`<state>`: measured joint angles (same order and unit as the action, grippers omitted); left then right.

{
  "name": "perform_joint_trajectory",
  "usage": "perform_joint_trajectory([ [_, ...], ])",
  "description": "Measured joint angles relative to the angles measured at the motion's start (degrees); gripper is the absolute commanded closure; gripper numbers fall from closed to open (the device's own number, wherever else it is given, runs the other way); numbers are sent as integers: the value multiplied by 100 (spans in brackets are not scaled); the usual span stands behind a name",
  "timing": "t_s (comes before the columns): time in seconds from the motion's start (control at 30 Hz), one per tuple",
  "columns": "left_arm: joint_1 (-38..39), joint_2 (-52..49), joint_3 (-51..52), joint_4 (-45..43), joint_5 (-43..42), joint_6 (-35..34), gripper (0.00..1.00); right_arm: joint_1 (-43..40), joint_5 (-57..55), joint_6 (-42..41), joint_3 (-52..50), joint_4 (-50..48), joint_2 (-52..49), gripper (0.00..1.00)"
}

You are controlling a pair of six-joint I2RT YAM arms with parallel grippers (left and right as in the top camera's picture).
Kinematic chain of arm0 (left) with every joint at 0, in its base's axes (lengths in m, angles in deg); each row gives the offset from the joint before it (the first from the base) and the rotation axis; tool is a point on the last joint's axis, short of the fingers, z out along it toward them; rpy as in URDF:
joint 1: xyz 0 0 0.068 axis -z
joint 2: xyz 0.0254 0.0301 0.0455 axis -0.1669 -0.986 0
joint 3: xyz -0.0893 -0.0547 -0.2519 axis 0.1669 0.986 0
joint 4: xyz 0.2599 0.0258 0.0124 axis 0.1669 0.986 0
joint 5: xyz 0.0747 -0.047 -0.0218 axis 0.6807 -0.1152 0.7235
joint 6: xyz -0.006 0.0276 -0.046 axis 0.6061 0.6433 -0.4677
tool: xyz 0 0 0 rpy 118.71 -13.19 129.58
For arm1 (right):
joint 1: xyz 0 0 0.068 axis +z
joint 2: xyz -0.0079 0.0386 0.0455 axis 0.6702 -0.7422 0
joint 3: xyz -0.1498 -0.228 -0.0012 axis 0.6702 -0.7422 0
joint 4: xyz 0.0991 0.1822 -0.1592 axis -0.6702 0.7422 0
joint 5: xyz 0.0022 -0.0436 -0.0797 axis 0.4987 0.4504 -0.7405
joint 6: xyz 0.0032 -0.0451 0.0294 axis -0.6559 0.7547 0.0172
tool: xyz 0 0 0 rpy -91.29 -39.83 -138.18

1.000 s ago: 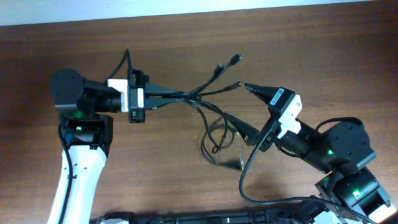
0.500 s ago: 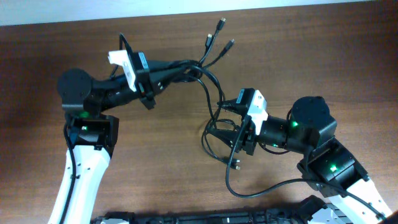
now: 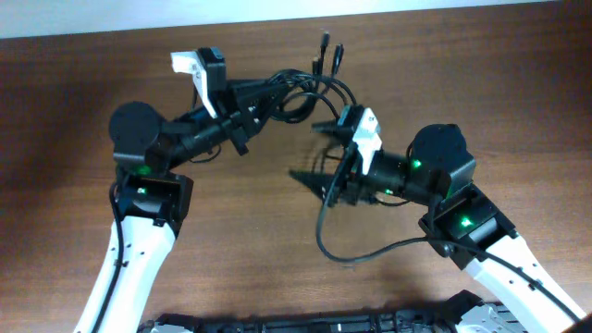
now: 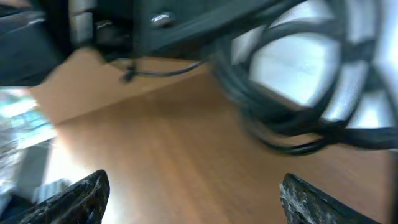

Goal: Untangle cables

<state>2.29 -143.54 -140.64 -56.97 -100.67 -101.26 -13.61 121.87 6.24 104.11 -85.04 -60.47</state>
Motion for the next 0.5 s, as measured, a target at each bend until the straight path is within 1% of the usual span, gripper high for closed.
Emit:
perform_joint_trajectory([
  [0.13, 0, 0, 0, -33, -341, 0, 100, 2, -1010, -7, -2, -308, 0, 12],
  [0.17, -2, 0, 2, -181, -442, -13, 100, 2, -1272, -9, -2, -354, -2, 12],
  [0.2, 0, -4, 9, -522, -654, -24, 100, 2, -1379, -2, -7, -463, -2, 12],
  [0.27, 0, -4, 9, -800, -973, -42, 100, 0, -1497, -7, -7, -629, -2, 13],
  [0.33, 42, -4, 9, -822, -1029, -28, 100, 0, -1386, -2, -17, -848, -2, 18],
  [0.4, 166, -4, 9, -817, -1038, 50, 100, 0, -1049, 0, -17, -970, 4, 22],
  [0.43, 177, -4, 9, -820, -1038, 52, 100, 0, -1005, -4, -17, -977, 4, 27],
  [0.47, 188, -4, 9, -820, -1038, 90, 100, 0, -968, 0, -17, -1005, 4, 42],
  [0.5, 192, -4, 9, -815, -1043, 136, 100, 0, -931, 0, -17, -1032, 4, 67],
])
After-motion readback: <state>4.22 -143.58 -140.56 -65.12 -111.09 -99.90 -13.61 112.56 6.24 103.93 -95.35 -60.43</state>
